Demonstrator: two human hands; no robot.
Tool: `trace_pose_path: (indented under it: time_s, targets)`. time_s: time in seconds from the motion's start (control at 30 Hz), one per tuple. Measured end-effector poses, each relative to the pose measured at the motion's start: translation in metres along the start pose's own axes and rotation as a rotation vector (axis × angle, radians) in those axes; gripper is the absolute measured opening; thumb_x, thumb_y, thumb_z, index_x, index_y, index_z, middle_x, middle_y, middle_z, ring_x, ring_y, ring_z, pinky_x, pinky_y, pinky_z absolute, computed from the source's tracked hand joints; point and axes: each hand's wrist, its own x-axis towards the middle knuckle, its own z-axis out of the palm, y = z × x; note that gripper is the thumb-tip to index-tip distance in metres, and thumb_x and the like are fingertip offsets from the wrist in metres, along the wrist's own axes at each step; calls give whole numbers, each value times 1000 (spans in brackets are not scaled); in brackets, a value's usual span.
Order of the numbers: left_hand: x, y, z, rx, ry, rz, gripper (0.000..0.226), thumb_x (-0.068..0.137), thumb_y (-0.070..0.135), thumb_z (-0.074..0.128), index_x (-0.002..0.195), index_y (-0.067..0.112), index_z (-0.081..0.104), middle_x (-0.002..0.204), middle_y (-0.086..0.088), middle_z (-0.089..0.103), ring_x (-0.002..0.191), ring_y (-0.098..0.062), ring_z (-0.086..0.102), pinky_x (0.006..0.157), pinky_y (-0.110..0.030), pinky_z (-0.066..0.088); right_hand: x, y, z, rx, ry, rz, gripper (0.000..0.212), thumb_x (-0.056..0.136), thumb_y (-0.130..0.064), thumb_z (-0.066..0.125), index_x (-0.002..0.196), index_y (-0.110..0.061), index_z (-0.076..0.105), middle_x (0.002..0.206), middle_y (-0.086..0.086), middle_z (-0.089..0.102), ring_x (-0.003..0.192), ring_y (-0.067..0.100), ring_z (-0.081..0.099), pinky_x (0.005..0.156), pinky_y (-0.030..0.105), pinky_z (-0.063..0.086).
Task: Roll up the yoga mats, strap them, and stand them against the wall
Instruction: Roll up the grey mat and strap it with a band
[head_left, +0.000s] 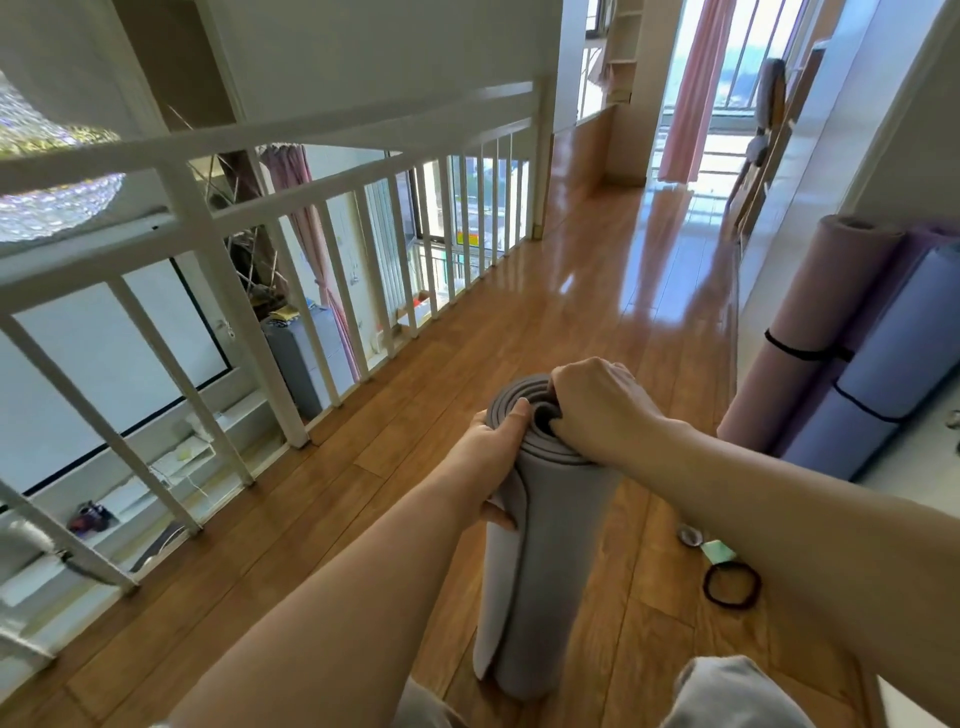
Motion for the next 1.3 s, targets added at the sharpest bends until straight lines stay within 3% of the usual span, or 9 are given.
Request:
trace_pose_path:
  time_s: [0.13, 0.37, 0.53, 0.77, 0.9, 1.0, 1.07, 1.13, 1.3]
  targets:
    - [-3, -4, 2, 3, -26, 26, 64, 89, 66, 43, 141, 33, 28, 123, -7, 49, 110, -32, 54, 71, -50, 59, 1, -3, -7, -94, -101, -46, 26, 88, -13, 57, 67, -19, 43, 71, -3, 50, 74, 17, 48, 86, 33, 40]
    - [-9, -6, 11, 54, -99, 86, 57, 91, 64, 43, 139, 35, 30, 119, -3, 53, 109, -28, 56, 76, -49, 58, 2, -1, -22, -341, -200, -154, 20, 91, -18, 56, 74, -18, 46, 67, -6, 41, 73, 16, 50, 66, 28, 45]
    - [-8, -13, 6, 23, -114, 95, 58, 91, 61, 47, 139, 34, 28, 112, -1, 54, 106, -26, 56, 77, -48, 58, 7, 22, -15, -153, -206, -266, 28, 82, -28, 59, 58, -16, 49, 55, -9, 42, 55, 8, 43, 56, 15, 35]
    - [-8, -24, -13, -47, -152, 64, 65, 84, 63, 53, 138, 38, 27, 117, -1, 54, 106, -24, 57, 78, -47, 59, 30, 26, -8, 392, -345, -176, 30, 74, -12, 67, 51, -15, 48, 53, -1, 43, 48, 4, 37, 53, 15, 37]
    - [-3, -20, -17, -54, -144, 61, 64, 85, 63, 52, 139, 40, 26, 121, -2, 53, 111, -27, 54, 80, -50, 57, 31, 24, 1, 397, -237, -159, 32, 72, -15, 71, 50, -17, 49, 49, -8, 43, 47, 3, 41, 52, 15, 35]
    - [1, -18, -19, -60, -141, 45, 64, 86, 62, 51, 141, 40, 25, 127, -4, 49, 116, -30, 51, 79, -50, 57, 24, 31, 3, 581, -68, -94, 16, 76, -28, 76, 75, -26, 60, 72, -14, 59, 64, -4, 53, 64, 16, 41]
    - [3, -17, -17, -52, -144, 50, 62, 89, 61, 49, 142, 40, 25, 128, -5, 49, 117, -31, 51, 79, -50, 58, 18, 37, 1, 802, -36, 66, 31, 83, -40, 69, 111, -32, 56, 112, -13, 60, 98, 0, 56, 86, 21, 44]
    - [4, -15, -11, -31, -138, 57, 59, 91, 59, 47, 142, 37, 25, 128, -5, 49, 116, -31, 51, 79, -50, 58, 12, 40, 7, 713, -103, 167, 53, 88, -47, 61, 135, -30, 44, 134, -6, 49, 114, 10, 49, 92, 26, 39]
    - [8, -15, -3, -44, -75, 46, 54, 94, 55, 45, 141, 34, 27, 126, -7, 51, 114, -31, 53, 78, -51, 58, 8, 32, 28, 720, -110, 233, 50, 88, -47, 62, 131, -23, 54, 118, -3, 60, 97, 8, 54, 69, 13, 39]
